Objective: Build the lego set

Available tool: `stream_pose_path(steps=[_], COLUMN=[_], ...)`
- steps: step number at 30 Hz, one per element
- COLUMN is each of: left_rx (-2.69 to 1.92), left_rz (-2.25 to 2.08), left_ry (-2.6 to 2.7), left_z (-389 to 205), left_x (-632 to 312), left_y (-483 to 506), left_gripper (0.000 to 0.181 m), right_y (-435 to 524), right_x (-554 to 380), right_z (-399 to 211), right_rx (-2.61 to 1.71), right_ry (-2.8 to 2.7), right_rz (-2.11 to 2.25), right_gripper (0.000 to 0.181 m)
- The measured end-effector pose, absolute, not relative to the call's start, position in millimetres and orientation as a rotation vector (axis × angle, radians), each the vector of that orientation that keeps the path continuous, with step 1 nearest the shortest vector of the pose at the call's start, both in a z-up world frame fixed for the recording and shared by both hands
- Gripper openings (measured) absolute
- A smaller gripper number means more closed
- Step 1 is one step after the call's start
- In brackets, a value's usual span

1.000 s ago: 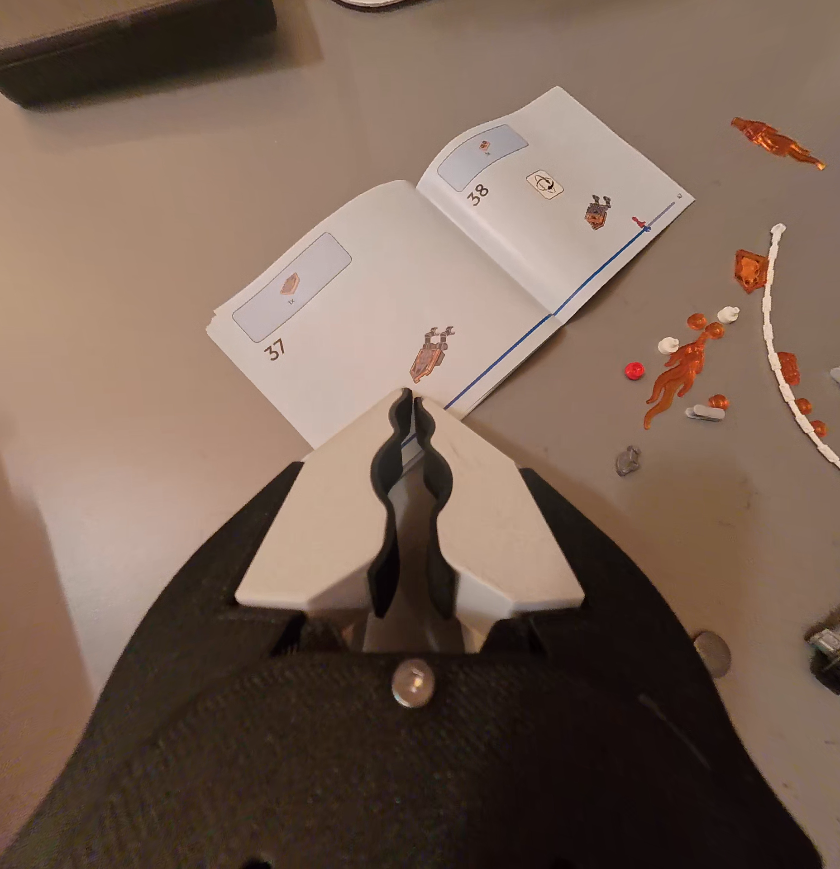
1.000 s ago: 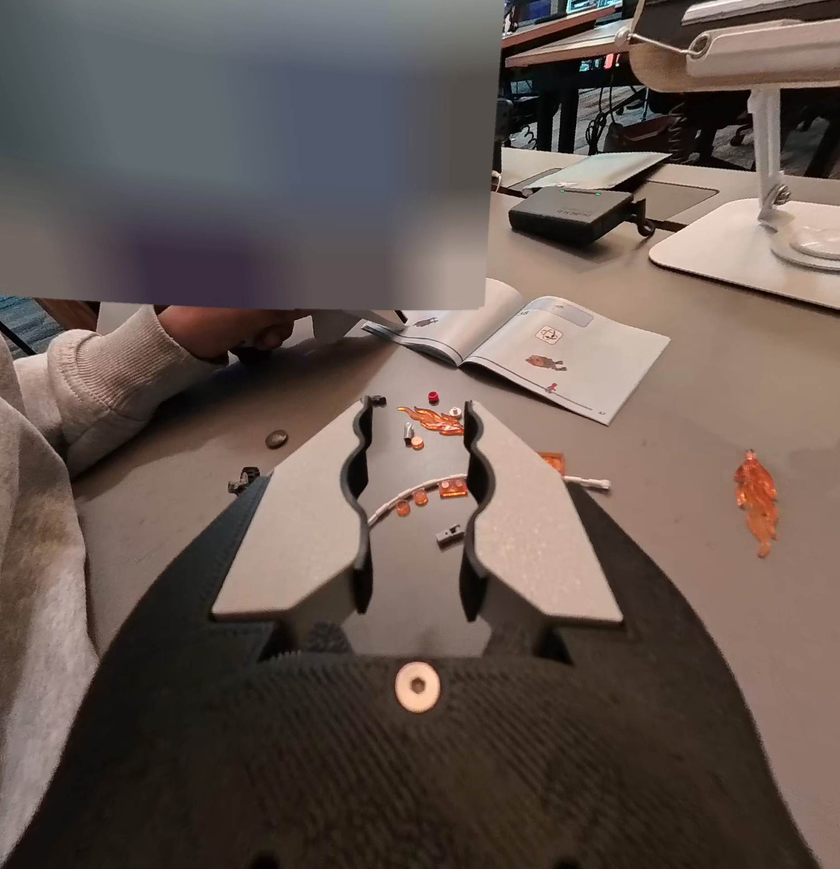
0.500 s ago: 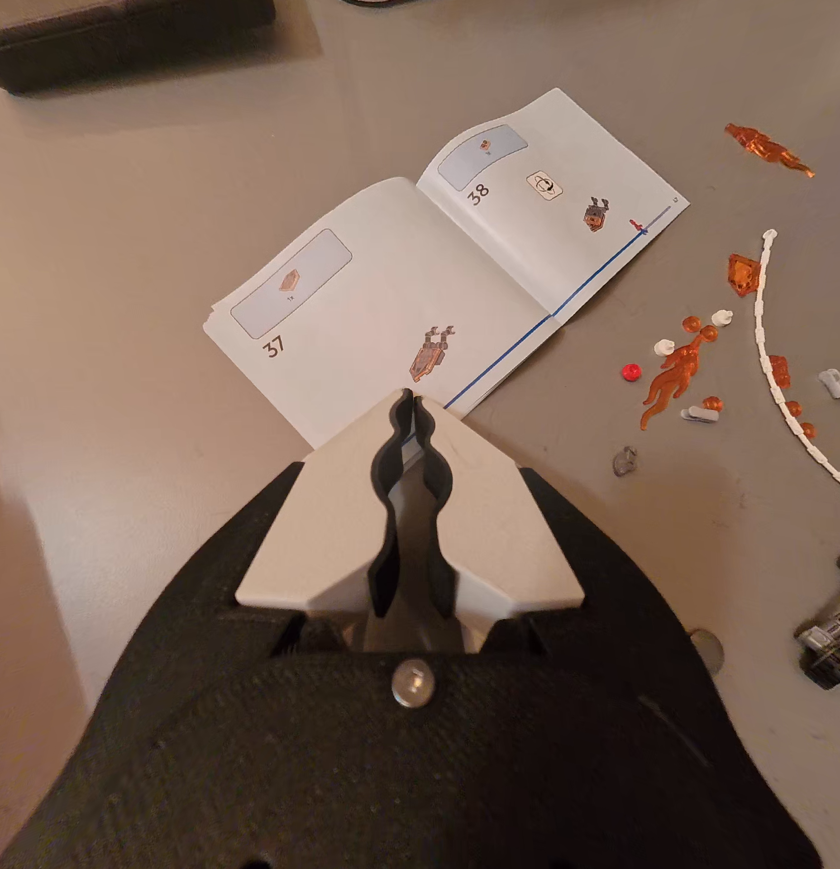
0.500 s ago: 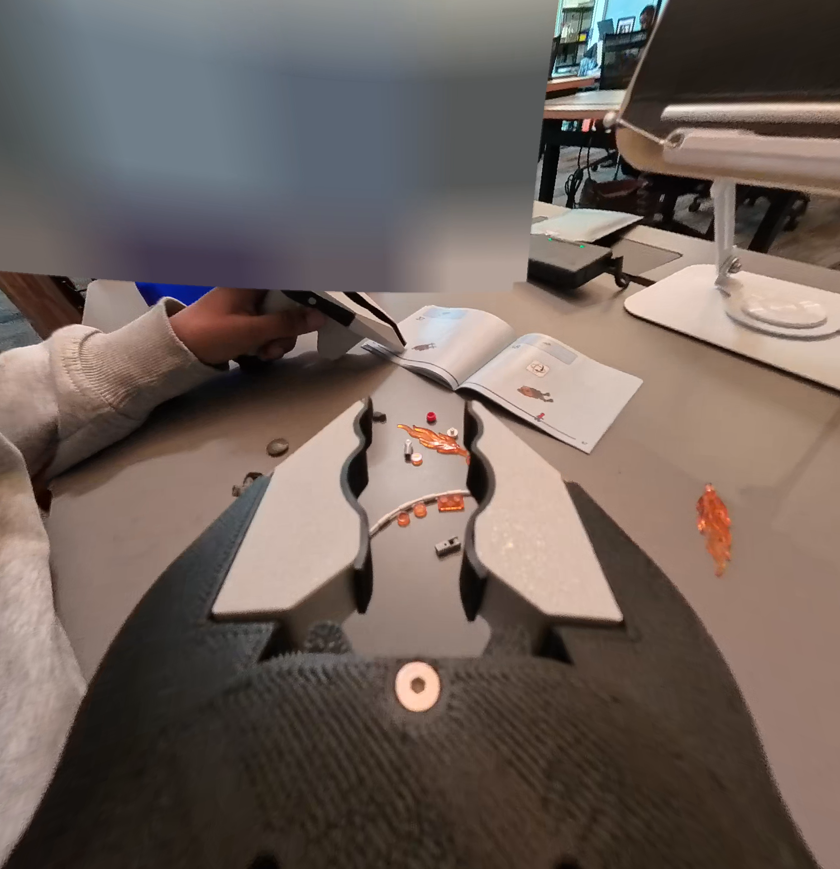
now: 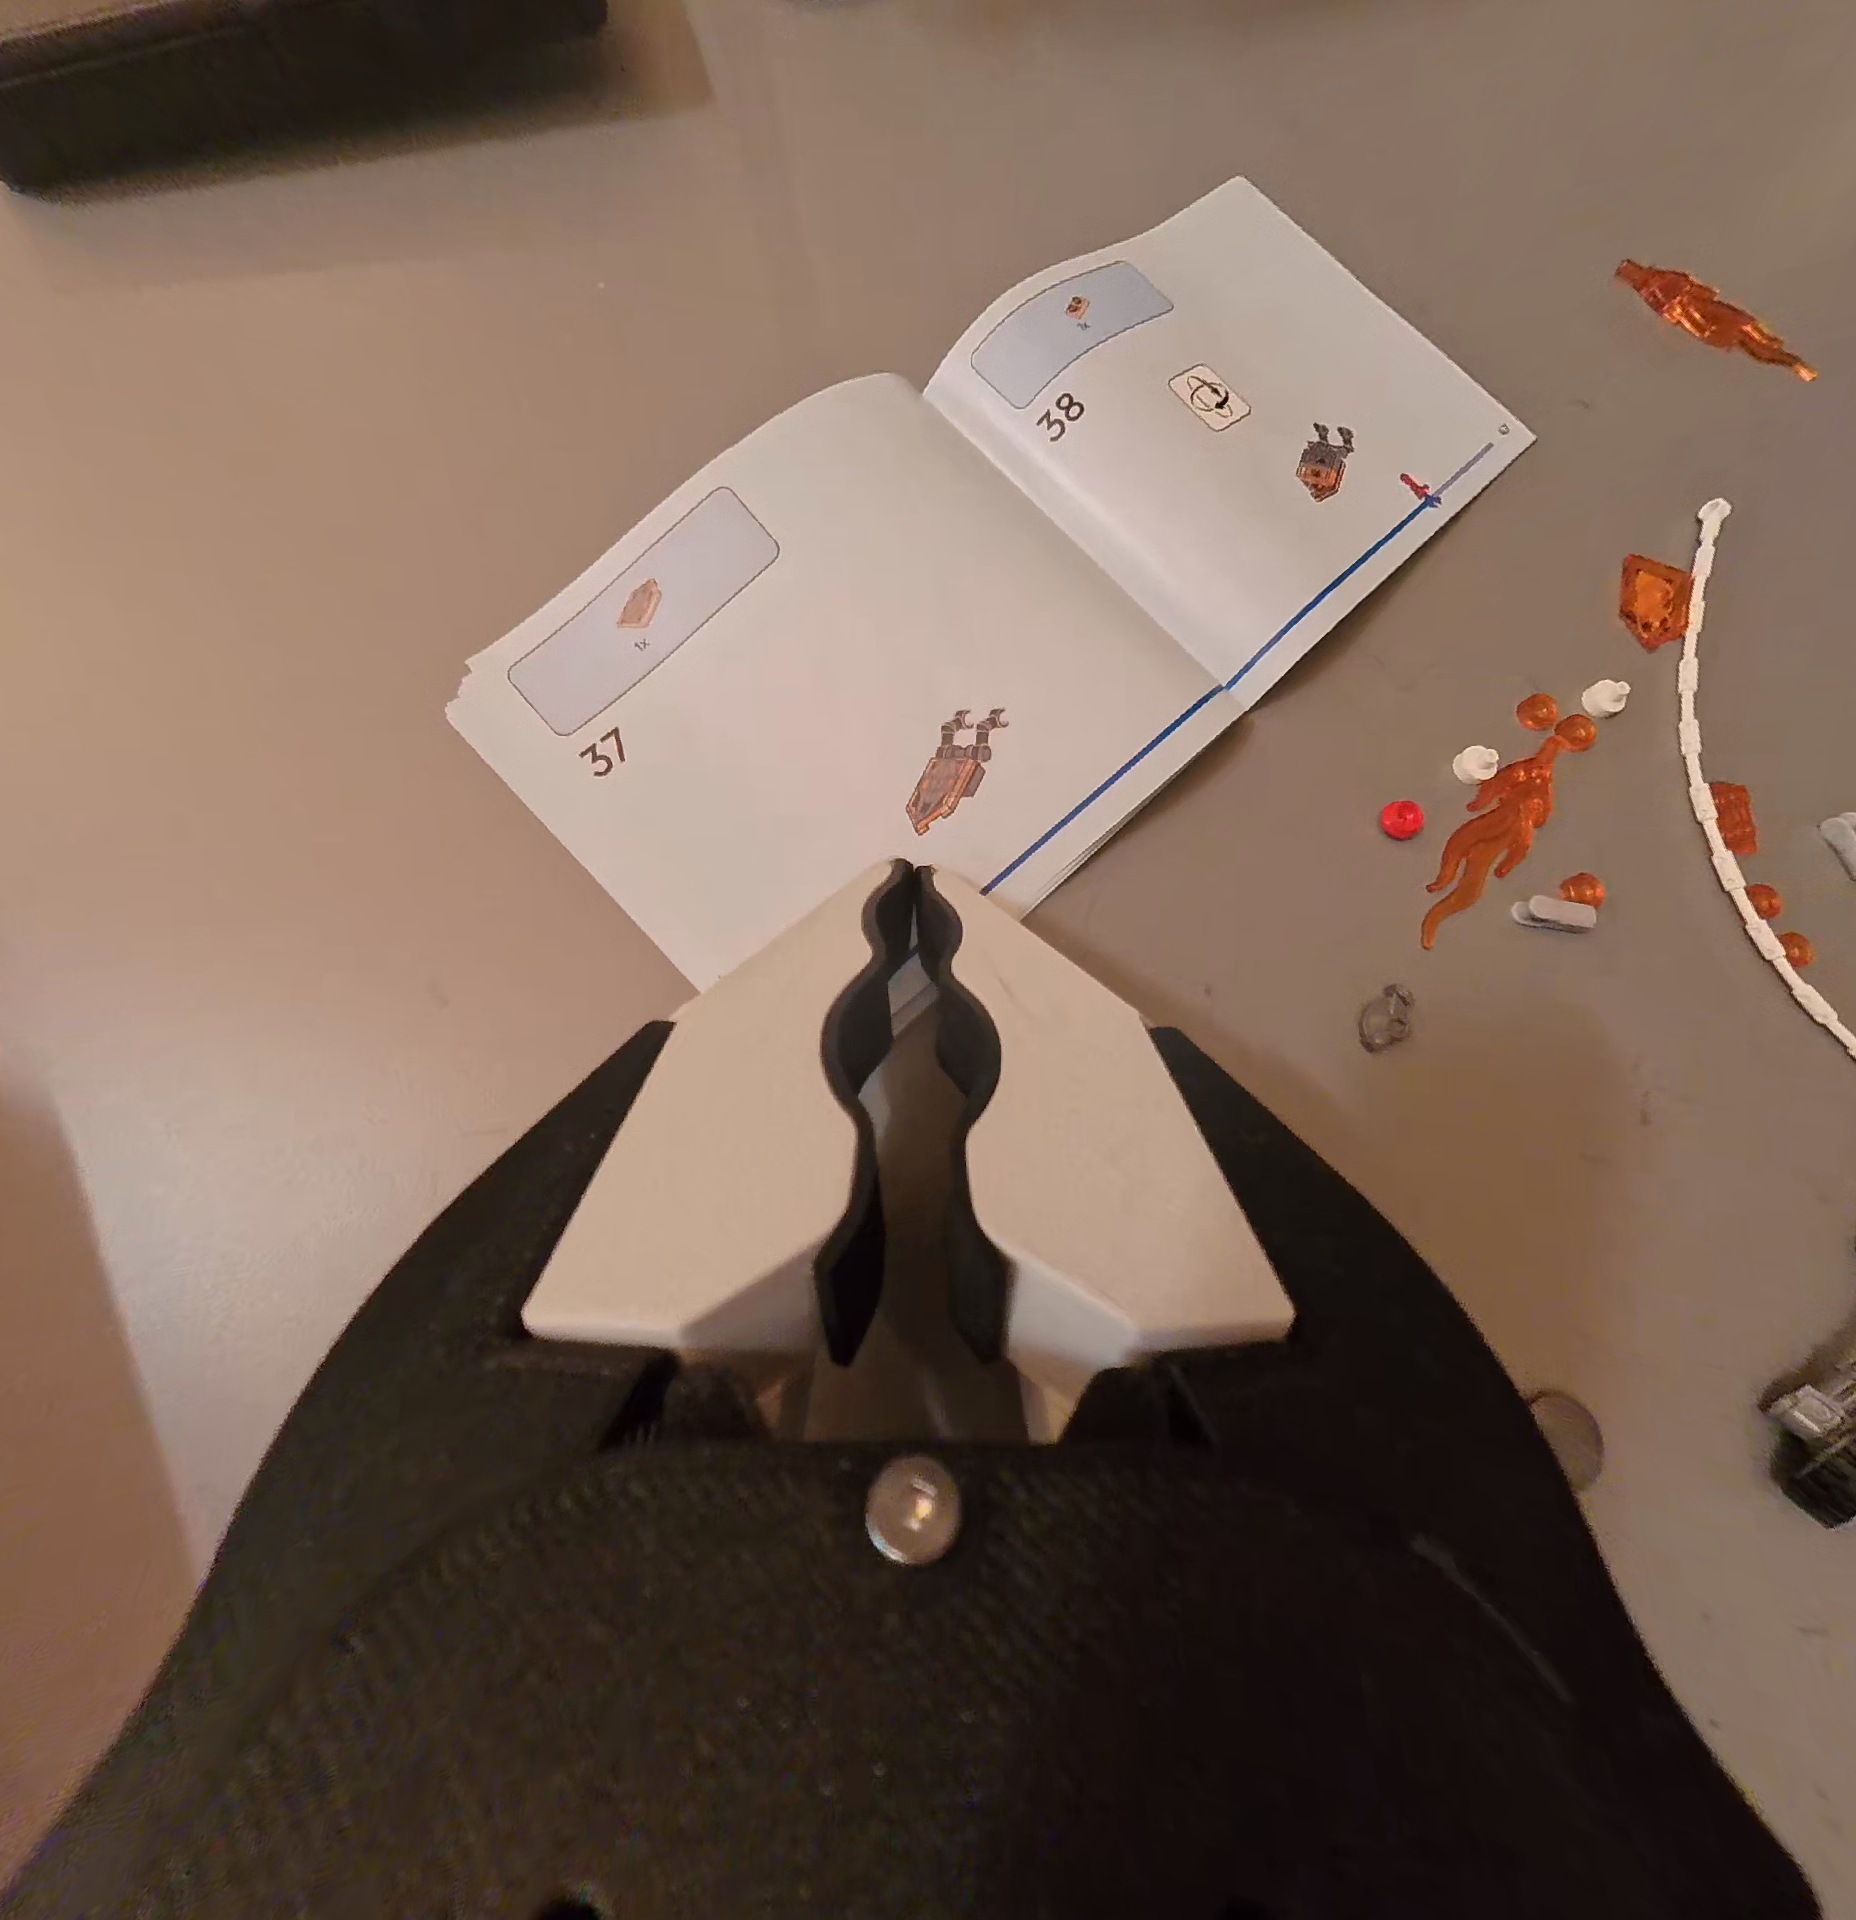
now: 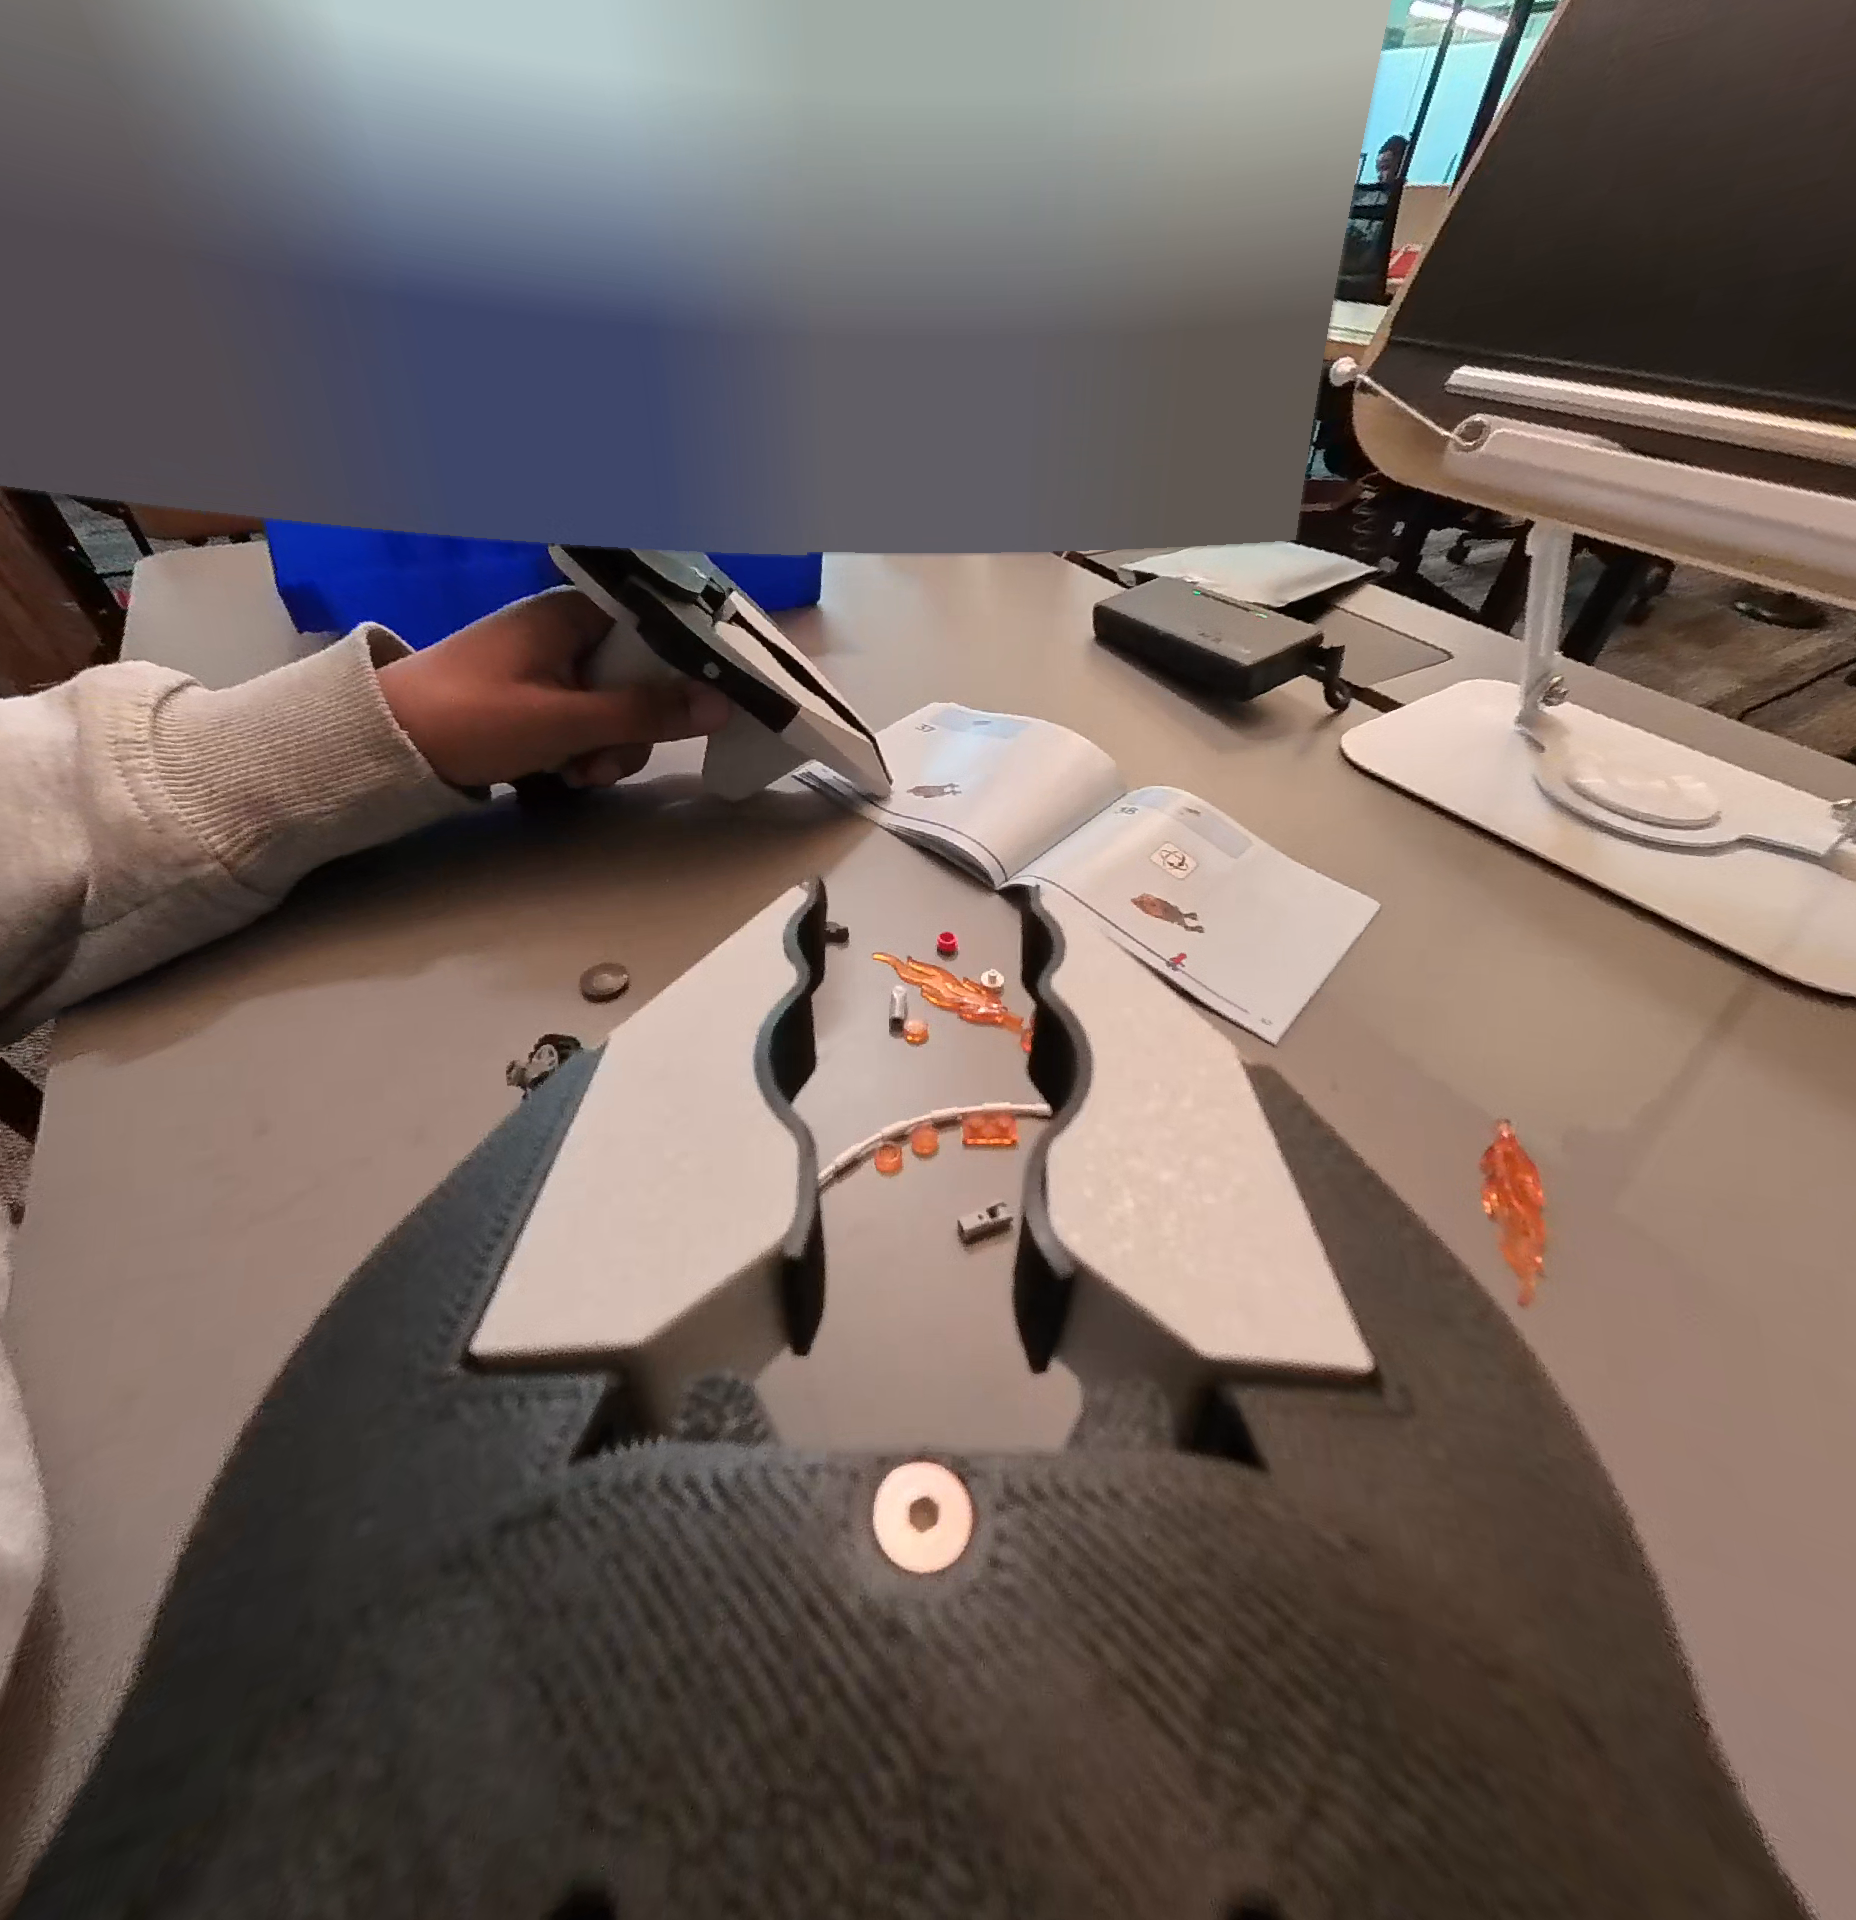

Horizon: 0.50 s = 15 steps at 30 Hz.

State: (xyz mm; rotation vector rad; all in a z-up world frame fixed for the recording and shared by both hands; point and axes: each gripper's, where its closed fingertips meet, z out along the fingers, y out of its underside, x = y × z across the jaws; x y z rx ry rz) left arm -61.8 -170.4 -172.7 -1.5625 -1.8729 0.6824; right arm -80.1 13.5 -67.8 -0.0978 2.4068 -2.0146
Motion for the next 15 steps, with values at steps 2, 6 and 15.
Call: stream_pose_path(steps=[2,6,15], left_rx=[-1.564,-1.571,-1.573], left_rz=[0.684,0.693,0.718], left_ry=[-1.873,-1.876,-1.886], left_z=[-173,-173,-173], left_x=[-62,-61,-61], left_y=[-170,-170,-172], left_gripper=[0.000,0.000,0.004], right_y=[14,16,51], right_x=[-79,-71,18], right_z=[-67,-62,-52], right_rx=[-0.097,-0.135,-0.687], right_ry=[2.402,2.366,2.085], right_rz=[-2.017,-2.057,-1.960], right_gripper=[0.036,0.036,0.034])
